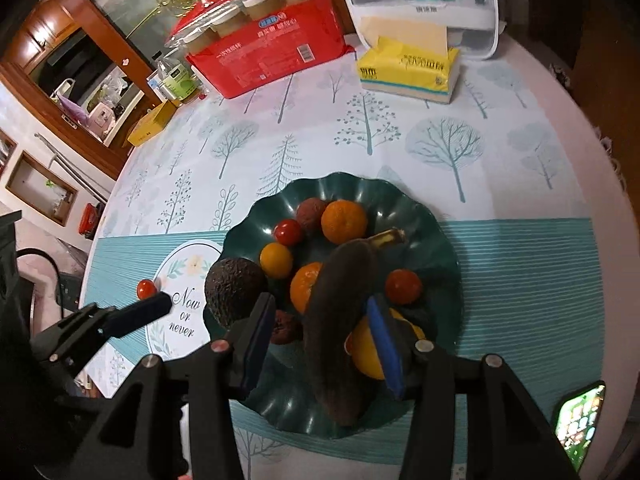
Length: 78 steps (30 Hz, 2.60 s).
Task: Organize fruits
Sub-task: 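Open the right tool releasing the banana while the left tool releases the lychee, then move the right tool from the plate toward the last cherry tomato, then close the right tool on the cherry tomato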
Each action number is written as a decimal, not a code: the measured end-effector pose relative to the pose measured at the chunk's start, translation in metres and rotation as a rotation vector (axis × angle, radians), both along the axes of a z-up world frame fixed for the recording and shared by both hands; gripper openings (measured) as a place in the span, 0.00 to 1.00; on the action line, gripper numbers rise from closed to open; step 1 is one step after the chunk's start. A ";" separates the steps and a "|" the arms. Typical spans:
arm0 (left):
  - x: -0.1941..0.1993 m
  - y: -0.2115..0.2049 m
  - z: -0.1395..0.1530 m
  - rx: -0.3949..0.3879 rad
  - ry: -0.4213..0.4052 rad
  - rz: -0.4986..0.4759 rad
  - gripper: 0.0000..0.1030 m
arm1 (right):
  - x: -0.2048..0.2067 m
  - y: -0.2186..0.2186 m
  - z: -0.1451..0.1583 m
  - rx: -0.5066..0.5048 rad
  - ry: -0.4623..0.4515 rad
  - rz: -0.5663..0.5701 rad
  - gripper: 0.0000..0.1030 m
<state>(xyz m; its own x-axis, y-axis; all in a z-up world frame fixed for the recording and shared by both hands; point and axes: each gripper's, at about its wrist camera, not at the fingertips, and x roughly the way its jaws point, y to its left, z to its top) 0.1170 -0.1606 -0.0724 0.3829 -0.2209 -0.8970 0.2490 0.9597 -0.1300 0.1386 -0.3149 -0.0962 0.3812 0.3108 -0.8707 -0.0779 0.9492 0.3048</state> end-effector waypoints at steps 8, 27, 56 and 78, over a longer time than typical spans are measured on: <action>-0.017 0.038 0.015 -0.030 -0.029 0.012 0.68 | -0.020 0.032 0.032 -0.065 -0.077 0.015 0.47; -0.035 0.204 0.129 -0.003 -0.283 0.066 0.76 | -0.057 0.154 0.137 -0.048 -0.308 -0.008 0.47; 0.045 0.322 -0.030 0.128 0.017 0.161 0.76 | 0.009 0.296 -0.019 -0.144 -0.021 0.151 0.47; 0.050 0.331 -0.081 0.163 0.153 0.177 0.76 | 0.021 0.330 -0.078 -0.104 0.072 0.294 0.30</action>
